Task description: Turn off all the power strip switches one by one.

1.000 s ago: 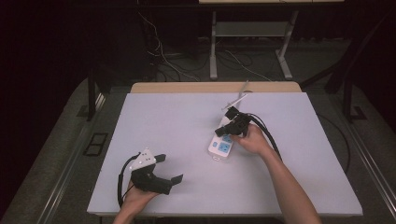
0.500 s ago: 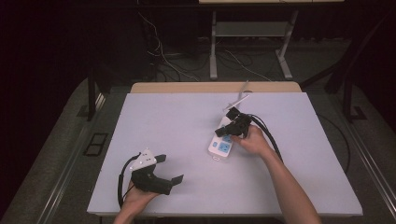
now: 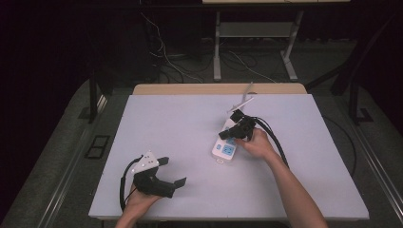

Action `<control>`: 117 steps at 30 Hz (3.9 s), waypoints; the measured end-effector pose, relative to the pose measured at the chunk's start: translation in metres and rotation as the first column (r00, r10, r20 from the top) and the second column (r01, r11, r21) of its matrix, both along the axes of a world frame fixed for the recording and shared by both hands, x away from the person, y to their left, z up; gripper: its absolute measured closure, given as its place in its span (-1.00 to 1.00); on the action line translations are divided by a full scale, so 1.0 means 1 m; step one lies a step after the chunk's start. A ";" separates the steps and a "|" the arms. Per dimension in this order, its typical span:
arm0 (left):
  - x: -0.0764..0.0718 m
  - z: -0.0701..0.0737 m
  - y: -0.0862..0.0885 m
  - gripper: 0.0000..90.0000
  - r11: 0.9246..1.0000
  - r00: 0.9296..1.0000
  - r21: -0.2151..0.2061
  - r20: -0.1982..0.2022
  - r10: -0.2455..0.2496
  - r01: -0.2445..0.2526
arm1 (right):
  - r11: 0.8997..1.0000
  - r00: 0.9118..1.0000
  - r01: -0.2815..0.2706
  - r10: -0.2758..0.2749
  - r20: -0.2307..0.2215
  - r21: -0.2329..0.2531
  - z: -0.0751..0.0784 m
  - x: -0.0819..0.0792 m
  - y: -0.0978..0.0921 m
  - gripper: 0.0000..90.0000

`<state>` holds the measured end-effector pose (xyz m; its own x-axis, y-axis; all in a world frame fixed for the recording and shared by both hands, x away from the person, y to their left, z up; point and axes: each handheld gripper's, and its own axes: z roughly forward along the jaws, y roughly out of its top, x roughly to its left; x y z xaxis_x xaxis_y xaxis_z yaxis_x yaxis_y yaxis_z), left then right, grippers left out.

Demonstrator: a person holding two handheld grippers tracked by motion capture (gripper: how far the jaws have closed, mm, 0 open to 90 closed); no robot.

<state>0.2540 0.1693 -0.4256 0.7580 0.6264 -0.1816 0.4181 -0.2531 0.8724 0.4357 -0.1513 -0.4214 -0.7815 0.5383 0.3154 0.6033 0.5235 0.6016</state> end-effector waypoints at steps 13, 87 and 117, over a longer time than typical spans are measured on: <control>0.000 0.000 0.001 -1.00 1.000 1.000 -0.005 -0.001 0.002 -0.002 | 1.000 1.000 -0.015 0.015 -0.011 -0.002 0.003 -0.001 0.005 1.00; -0.001 0.002 0.000 -1.00 1.000 1.000 0.003 0.010 -0.005 0.005 | 0.997 0.997 0.072 -0.072 -0.002 0.023 -0.001 0.036 -0.023 1.00; -0.002 0.003 0.001 -1.00 1.000 1.000 -0.011 0.010 -0.005 0.005 | 0.994 0.993 0.112 -0.112 0.046 0.016 0.001 0.027 -0.019 1.00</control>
